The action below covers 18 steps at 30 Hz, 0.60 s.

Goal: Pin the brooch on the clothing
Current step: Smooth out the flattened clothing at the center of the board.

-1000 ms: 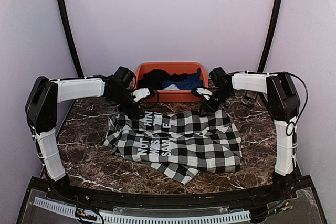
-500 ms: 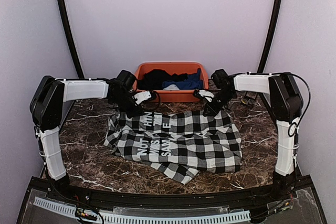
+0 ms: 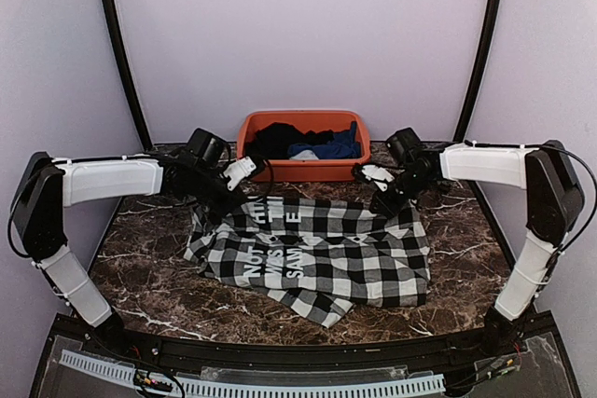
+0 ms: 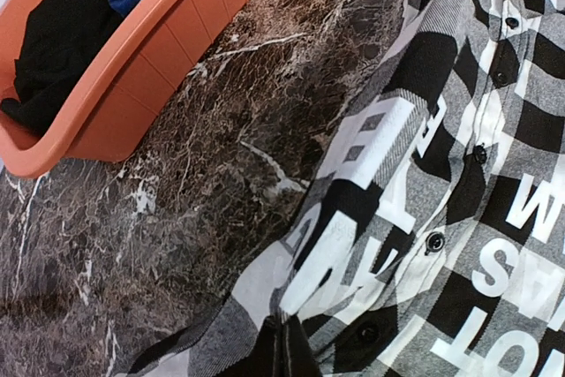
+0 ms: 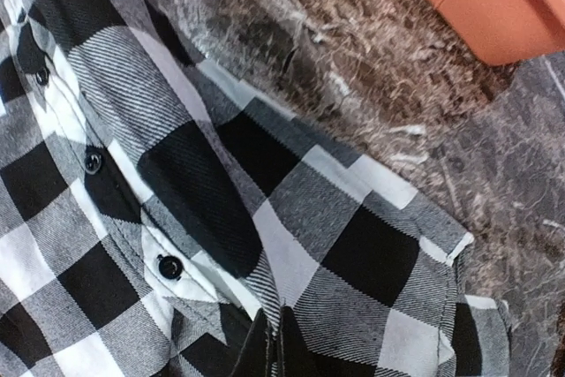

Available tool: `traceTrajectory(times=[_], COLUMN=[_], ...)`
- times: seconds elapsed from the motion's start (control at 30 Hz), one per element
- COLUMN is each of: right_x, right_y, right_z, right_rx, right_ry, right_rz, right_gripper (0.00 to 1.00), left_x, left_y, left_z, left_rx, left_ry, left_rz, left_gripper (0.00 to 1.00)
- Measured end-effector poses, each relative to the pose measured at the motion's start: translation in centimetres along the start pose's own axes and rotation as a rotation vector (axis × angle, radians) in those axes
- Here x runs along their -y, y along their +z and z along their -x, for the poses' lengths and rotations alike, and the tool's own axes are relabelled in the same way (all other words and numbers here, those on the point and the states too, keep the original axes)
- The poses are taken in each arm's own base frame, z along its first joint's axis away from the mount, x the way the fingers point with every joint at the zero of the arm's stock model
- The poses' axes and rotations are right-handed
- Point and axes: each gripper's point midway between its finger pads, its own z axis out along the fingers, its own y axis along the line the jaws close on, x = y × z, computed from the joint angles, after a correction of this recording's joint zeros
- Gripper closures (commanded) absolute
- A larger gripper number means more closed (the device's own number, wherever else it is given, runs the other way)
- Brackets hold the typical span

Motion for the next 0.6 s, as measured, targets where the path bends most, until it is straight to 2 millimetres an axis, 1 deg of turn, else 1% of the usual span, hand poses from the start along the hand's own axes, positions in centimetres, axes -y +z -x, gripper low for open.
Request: traceTrajectory(times=[0.07,0.17,0.2,0.3,0.37,0.43,0.5,0.6], right_x=[-1.1,-2.5,-2.8,-3.6,-3.9,-4.1,-4.2,-4.1], right_y=[0.7,1.8,2.1,2.8,3.0,3.1,3.1,3.2], right_z=[-1.1,-3.4,-4.2,-6.2,-6.8,-6.7,-6.2,-6.0], right_rx=[-0.032,-0.099,-0.12,-0.173,-0.185,-0.178,-0.164,-0.154], right_ry=[-0.003,-0.001,0.003,0.022,0.033,0.038,0.038,0.044], right_rz=[-0.004,-0.01,-0.013,-0.015,-0.015,-0.015,-0.019,-0.024], right_gripper=[1.0,1.0,1.0,1.0,1.0,1.0,1.0,1.0], left_x=[1.1,3.2,3.8,5.6,6.2,6.3,6.2,6.1], left_y=[-0.7,-0.5,-0.3,0.4,0.7,0.8,0.7,0.7], left_z=[0.3,0.1,-0.2,-2.2,-3.5,-4.7,-5.2,-5.4], left_rx=[0.009,-0.02,-0.038,-0.128,-0.178,-0.216,-0.232,-0.239], left_ry=[-0.001,0.006,0.006,-0.001,-0.013,-0.036,-0.052,-0.069], left_rz=[0.023,0.036,0.042,0.057,0.065,0.082,0.094,0.101], left_gripper=[0.99,0.99,0.99,0.99,0.99,0.99,0.99,0.99])
